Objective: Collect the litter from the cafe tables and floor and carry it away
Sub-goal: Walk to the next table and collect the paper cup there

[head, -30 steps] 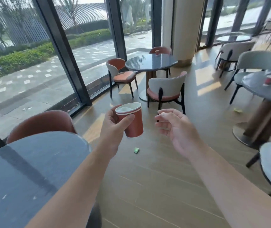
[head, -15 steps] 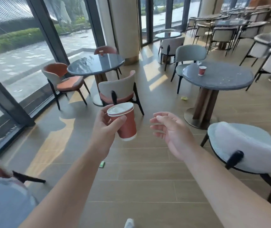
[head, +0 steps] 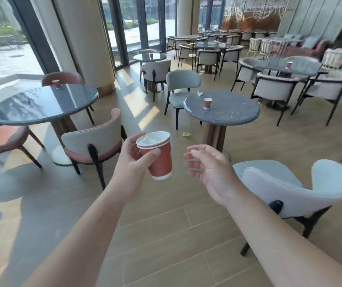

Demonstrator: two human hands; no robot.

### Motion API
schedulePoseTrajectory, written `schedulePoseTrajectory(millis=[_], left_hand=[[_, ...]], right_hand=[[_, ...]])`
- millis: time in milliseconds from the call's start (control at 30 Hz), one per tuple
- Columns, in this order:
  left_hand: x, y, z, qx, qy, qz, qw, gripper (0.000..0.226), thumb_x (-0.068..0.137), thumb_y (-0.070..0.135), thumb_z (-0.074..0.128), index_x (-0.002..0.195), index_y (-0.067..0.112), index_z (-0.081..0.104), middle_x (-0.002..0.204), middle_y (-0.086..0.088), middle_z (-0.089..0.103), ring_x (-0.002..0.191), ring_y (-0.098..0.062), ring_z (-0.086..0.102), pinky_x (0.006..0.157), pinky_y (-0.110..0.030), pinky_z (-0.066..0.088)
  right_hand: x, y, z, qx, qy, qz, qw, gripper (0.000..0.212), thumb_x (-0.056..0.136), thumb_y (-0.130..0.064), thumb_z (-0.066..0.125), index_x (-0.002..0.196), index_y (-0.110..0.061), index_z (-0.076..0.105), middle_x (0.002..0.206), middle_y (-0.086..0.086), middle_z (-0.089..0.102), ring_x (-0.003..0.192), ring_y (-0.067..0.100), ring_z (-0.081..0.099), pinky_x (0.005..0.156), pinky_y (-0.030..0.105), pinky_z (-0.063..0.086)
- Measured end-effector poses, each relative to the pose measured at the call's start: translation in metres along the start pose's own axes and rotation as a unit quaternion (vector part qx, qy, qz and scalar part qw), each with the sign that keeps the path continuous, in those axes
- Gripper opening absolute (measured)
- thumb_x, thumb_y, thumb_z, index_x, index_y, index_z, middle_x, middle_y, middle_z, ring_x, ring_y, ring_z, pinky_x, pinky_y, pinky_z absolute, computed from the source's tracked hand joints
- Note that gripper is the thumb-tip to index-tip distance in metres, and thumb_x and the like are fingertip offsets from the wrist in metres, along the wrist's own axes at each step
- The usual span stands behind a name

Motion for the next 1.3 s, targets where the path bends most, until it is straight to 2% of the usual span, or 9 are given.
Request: schedulePoseTrajectory(millis=[167,267,400,500,600,667,733,900,1300], left_hand=[[0.053,-0.017,-0.004,-0.011,-0.023,-0.009,1.0,0.049,0.078,0.032,0.075,0.123,0.031,0.056,0.104,0.023,0.075,0.099,0.005,0.068,0.077,-0.012,0.052],[0.082,-0.029,0.0,-0.012,-0.039,-0.022,0.999,0.06,0.07,0.043,0.081,0.123,0.032,0.056,0.106,0.022,0.075,0.101,0.002,0.069,0.079,-0.015,0.053],[0.125,-0.048,0.015,-0.015,-0.044,-0.035,0.998,0.068,0.066,0.053,0.078,0.127,0.032,0.056,0.105,0.018,0.075,0.103,-0.005,0.069,0.085,-0.025,0.052],[0.165,-0.064,0.029,-0.006,-0.054,-0.039,0.998,0.063,0.071,0.048,0.078,0.127,0.031,0.055,0.103,0.019,0.075,0.101,-0.004,0.07,0.084,-0.024,0.053],[0.211,-0.081,0.047,0.001,-0.061,-0.046,0.997,0.05,0.078,0.037,0.074,0.124,0.031,0.055,0.102,0.017,0.076,0.102,-0.005,0.07,0.091,-0.027,0.054],[0.246,-0.091,0.06,0.01,-0.064,-0.047,0.997,0.049,0.078,0.035,0.073,0.123,0.031,0.056,0.099,0.017,0.076,0.1,-0.004,0.07,0.086,-0.023,0.055],[0.282,-0.099,0.076,0.016,-0.065,-0.05,0.996,0.05,0.076,0.035,0.074,0.123,0.031,0.056,0.097,0.016,0.077,0.096,-0.004,0.07,0.082,-0.021,0.055],[0.368,-0.116,0.121,0.03,-0.08,-0.057,0.995,0.071,0.06,0.046,0.083,0.124,0.028,0.057,0.102,0.008,0.077,0.101,-0.013,0.07,0.092,-0.034,0.054],[0.513,-0.161,0.162,0.039,-0.108,-0.076,0.991,0.079,0.052,0.045,0.086,0.123,0.028,0.056,0.101,0.02,0.075,0.095,-0.001,0.07,0.074,-0.017,0.054]], right_hand=[[0.04,0.001,0.001,-0.008,0.035,-0.003,0.999,0.015,0.096,-0.011,0.054,0.093,-0.016,0.067,0.09,0.003,0.069,0.082,0.018,0.061,0.066,0.027,0.049],[0.064,0.0,-0.008,-0.006,0.055,-0.008,0.998,0.014,0.096,-0.012,0.055,0.094,-0.016,0.068,0.089,0.001,0.07,0.08,0.016,0.063,0.065,0.026,0.051],[0.102,0.003,-0.027,-0.007,0.07,-0.008,0.997,0.013,0.096,-0.012,0.055,0.097,-0.014,0.067,0.09,0.002,0.07,0.079,0.015,0.064,0.066,0.026,0.052],[0.143,0.004,-0.042,0.0,0.078,-0.013,0.997,0.013,0.096,-0.012,0.055,0.095,-0.015,0.068,0.091,0.003,0.07,0.079,0.014,0.064,0.065,0.025,0.052],[0.192,0.003,-0.06,0.012,0.079,-0.017,0.997,0.014,0.096,-0.012,0.056,0.094,-0.017,0.069,0.091,0.003,0.071,0.079,0.014,0.064,0.066,0.026,0.051],[0.229,0.002,-0.072,0.026,0.081,-0.015,0.996,0.015,0.095,-0.012,0.056,0.092,-0.018,0.069,0.09,0.002,0.071,0.079,0.013,0.064,0.066,0.026,0.051],[0.267,-0.003,-0.086,0.034,0.087,-0.009,0.996,0.015,0.095,-0.011,0.056,0.091,-0.018,0.068,0.089,0.002,0.07,0.078,0.013,0.064,0.067,0.027,0.051],[0.348,-0.022,-0.13,0.038,0.099,-0.006,0.994,0.013,0.095,-0.011,0.056,0.093,-0.017,0.067,0.091,0.004,0.07,0.08,0.014,0.063,0.066,0.025,0.05],[0.484,-0.034,-0.176,0.042,0.132,0.001,0.99,0.011,0.095,-0.01,0.056,0.096,-0.014,0.065,0.087,0.003,0.07,0.077,0.014,0.063,0.067,0.027,0.049]])
Point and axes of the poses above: each hand's wrist, its own x-axis towards the middle knuckle, its own z-axis out of the palm, y = z × x, the point moved 4 cm from there along x, towards the middle knuckle
